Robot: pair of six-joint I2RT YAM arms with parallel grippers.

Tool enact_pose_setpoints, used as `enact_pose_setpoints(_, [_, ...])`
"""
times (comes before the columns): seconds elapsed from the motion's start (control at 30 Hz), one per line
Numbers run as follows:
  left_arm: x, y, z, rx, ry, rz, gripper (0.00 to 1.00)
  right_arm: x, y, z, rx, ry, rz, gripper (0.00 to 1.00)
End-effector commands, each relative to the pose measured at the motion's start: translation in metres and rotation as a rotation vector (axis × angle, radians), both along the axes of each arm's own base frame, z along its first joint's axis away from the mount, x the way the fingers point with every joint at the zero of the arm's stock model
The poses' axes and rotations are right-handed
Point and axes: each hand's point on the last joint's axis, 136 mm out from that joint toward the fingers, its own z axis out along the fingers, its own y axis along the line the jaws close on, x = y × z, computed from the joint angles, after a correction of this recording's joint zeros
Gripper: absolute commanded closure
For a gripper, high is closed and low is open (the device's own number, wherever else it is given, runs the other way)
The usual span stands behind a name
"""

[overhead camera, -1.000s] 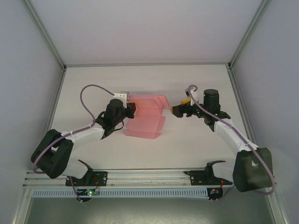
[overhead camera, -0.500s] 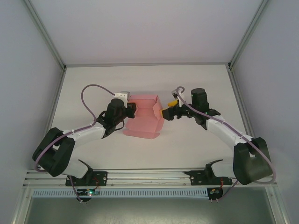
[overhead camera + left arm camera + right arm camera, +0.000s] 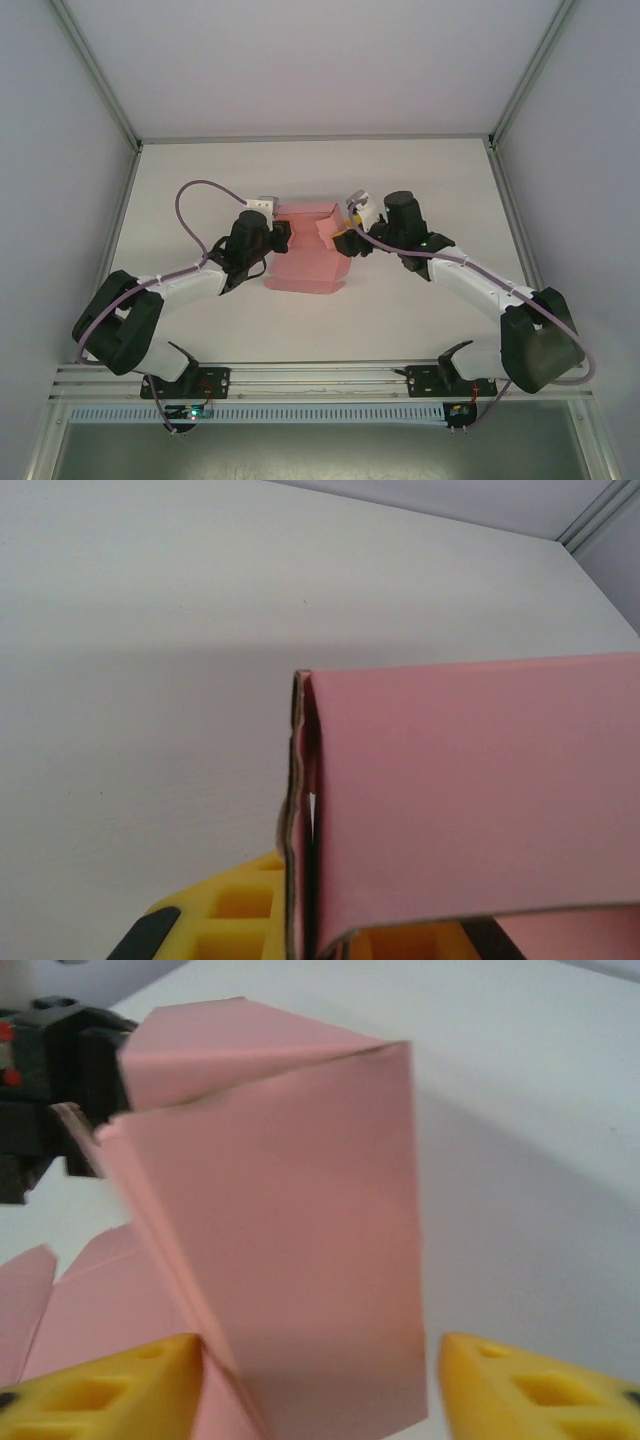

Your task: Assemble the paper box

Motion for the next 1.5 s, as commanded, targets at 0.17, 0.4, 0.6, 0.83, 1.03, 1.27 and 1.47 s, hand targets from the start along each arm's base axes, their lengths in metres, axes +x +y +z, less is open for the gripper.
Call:
enact_pose_setpoints(0.17, [0.006,-0.004,0.002,-0.008,0.033,-0.004,1.0,0.063,-0.023,0.02,-0.155,-0.238,-0.407,0.76])
enact_pose_setpoints(0.4, [0.007,0.001,-0.005,0.018,0.109,0.093,1.0,0.086,-0.038,0.02,-0.213,-0.309,-0.632,0.88])
enact_pose_setpoints(0.6, [-0.005,0.029,-0.03,0.099,0.388,0.35,1.0,0.099,-0.082,0.023,-0.402,-0.401,-0.959,0.98])
enact_pose_setpoints(0.83, [-0.042,0.072,-0.052,0.256,0.586,0.496,1.0,0.104,-0.148,0.026,-0.671,-0.462,-1.204,0.99])
enact_pose_setpoints(1.03, [-0.047,0.068,-0.049,0.229,0.601,0.471,1.0,0.109,-0.154,0.038,-0.684,-0.525,-1.254,0.98])
enact_pose_setpoints(1.27, [-0.026,0.044,-0.031,0.162,0.507,0.369,1.0,0.113,-0.032,-0.003,-0.311,-0.38,-0.541,0.88])
enact_pose_setpoints(1.47, [-0.01,0.033,-0.008,0.115,0.353,0.287,1.0,0.067,0.016,0.011,-0.045,-0.304,-0.161,0.52])
